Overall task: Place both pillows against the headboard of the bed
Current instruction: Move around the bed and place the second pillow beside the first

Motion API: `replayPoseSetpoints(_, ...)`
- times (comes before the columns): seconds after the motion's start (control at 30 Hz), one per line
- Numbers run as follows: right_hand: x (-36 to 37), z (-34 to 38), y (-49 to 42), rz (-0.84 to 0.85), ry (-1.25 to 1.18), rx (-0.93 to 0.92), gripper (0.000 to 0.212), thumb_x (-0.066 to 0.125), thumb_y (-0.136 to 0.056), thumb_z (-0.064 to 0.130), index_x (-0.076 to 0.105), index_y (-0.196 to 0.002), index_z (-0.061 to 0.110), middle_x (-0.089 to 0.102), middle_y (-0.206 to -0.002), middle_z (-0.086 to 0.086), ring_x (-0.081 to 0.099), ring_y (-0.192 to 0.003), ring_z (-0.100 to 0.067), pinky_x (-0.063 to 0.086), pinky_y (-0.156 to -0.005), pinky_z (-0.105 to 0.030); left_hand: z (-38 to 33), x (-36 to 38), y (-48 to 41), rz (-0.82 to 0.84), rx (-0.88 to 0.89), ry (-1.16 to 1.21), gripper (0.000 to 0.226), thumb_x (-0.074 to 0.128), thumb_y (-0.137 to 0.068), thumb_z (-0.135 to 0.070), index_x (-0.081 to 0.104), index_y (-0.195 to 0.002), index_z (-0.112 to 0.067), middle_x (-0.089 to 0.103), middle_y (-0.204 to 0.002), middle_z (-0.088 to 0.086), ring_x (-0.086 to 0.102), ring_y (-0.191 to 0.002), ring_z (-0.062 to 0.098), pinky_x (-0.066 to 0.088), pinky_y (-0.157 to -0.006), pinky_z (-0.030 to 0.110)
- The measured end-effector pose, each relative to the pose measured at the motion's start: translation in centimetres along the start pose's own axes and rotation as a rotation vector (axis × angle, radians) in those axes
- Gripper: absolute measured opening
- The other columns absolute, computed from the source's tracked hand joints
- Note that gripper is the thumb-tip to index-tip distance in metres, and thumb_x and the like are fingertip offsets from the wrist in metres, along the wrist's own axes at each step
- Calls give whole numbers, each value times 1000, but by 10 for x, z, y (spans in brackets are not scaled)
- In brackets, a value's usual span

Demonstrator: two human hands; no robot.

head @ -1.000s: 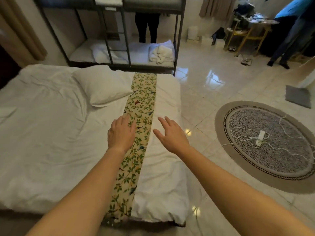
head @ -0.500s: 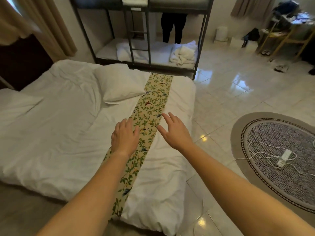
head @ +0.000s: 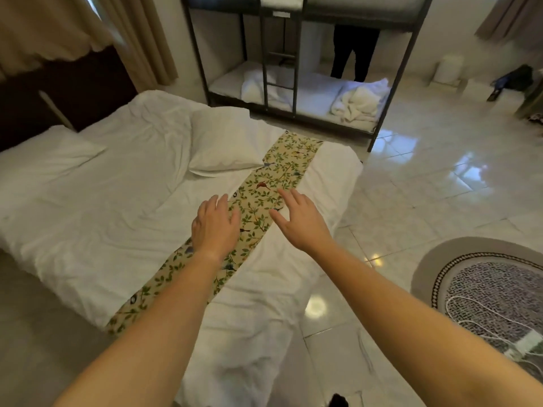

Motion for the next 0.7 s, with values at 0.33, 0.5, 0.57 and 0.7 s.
replayPoseSetpoints(0.33,-72,-102,-55,15,-2,-64,72,32,-99,70,24,-161,33,23,-170,-3,22,-155,-27,26,-122,-52,-115,43,-38,-27,-49,-4,63,28,-105,-54,37,-158,-21,35,-165,4,26,-153,26,28,-121,50)
replayPoseSetpoints(0.5,-87,-141,-111,13,-4,-57,74,30,-97,73,26,-161,34,23,-170,-2,21,-155,-27,26,-123,-52,-151,64,-96,-48,-43,0,64,29,-105,-56,37,-158,-22,34,-166,3,25,-154,26,29,-121,51)
replayPoseSetpoints(0.57,-91,-157,-139,16,5,-66,74,30,-98,72,25,-161,34,22,-171,-1,21,-155,-27,25,-123,-52,-165,73,-128,-63,-50,18,65,29,-104,-56,38,-158,-21,34,-166,4,27,-153,26,30,-121,52)
replayPoseSetpoints(0.7,-100,-189,-213,29,26,-62,74,32,-98,72,23,-161,35,21,-171,0,21,-156,-26,25,-123,-51,-193,91,-200,-93,-39,24,62,30,-105,-54,39,-157,-21,37,-164,5,28,-152,27,31,-119,51)
Point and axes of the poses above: each hand's wrist, its own y-axis away from the middle knuckle, its own x-axis out of the palm, z = x × y, the point moved 1 cm from there along -y, towards the middle knuckle
